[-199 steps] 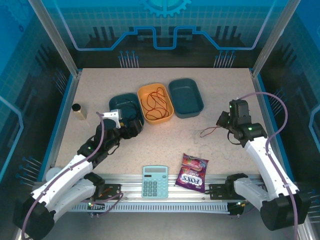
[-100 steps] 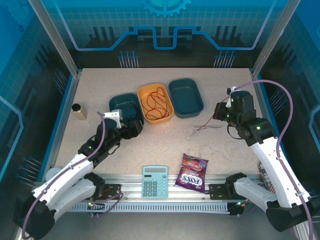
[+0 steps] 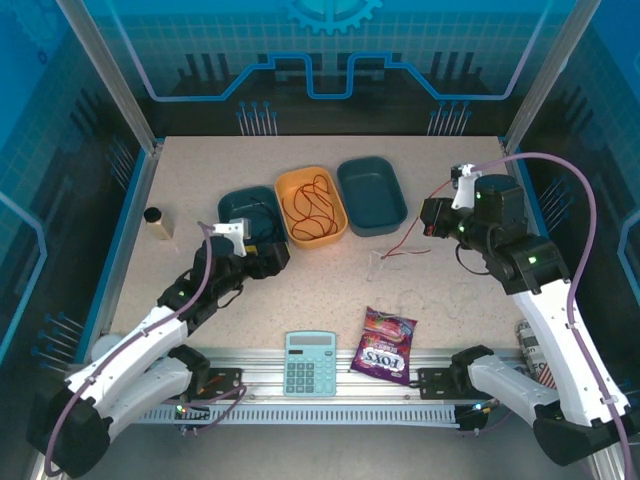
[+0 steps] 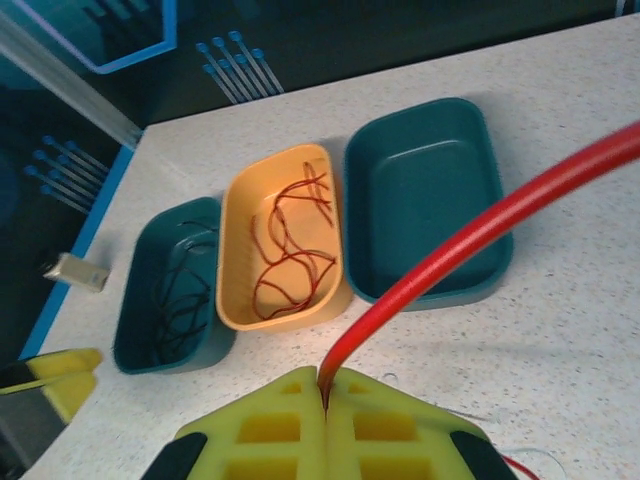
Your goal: Untangle the cables
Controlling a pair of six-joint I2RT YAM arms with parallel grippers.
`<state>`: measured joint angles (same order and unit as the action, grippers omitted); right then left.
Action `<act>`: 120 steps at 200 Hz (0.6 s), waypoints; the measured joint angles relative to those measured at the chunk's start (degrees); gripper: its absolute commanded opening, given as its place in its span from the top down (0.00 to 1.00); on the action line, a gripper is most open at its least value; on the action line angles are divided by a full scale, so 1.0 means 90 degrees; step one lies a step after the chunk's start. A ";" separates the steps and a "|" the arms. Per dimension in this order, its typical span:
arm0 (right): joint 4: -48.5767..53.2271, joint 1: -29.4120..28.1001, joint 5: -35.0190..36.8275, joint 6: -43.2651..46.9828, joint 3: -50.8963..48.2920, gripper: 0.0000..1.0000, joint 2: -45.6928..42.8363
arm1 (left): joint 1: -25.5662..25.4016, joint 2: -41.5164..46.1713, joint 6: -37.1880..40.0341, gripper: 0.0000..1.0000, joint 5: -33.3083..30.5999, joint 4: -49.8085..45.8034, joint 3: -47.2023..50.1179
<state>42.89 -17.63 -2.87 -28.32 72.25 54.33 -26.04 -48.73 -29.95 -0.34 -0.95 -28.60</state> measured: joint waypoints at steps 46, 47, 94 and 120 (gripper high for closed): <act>0.0056 -0.0005 -0.0503 0.0279 0.0673 1.00 0.0034 | 0.0000 -0.0279 0.0104 0.01 0.1059 0.0559 -0.0012; 0.0058 -0.0005 -0.0505 0.0282 0.0682 1.00 0.0034 | 0.0000 -0.0287 0.0107 0.01 0.1078 0.0571 -0.0012; 0.0068 -0.0005 -0.0789 0.0408 0.0896 1.00 0.0068 | -0.0335 -0.0845 0.0440 0.01 0.2055 0.1333 -0.0097; 0.0041 -0.0005 -0.0911 0.0415 0.0848 1.00 0.0117 | -0.0935 -0.1154 0.0894 0.02 0.2344 0.1887 -0.0189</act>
<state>43.27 -17.67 -11.07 -24.58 79.88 55.37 -34.46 -59.11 -21.91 20.75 16.03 -30.30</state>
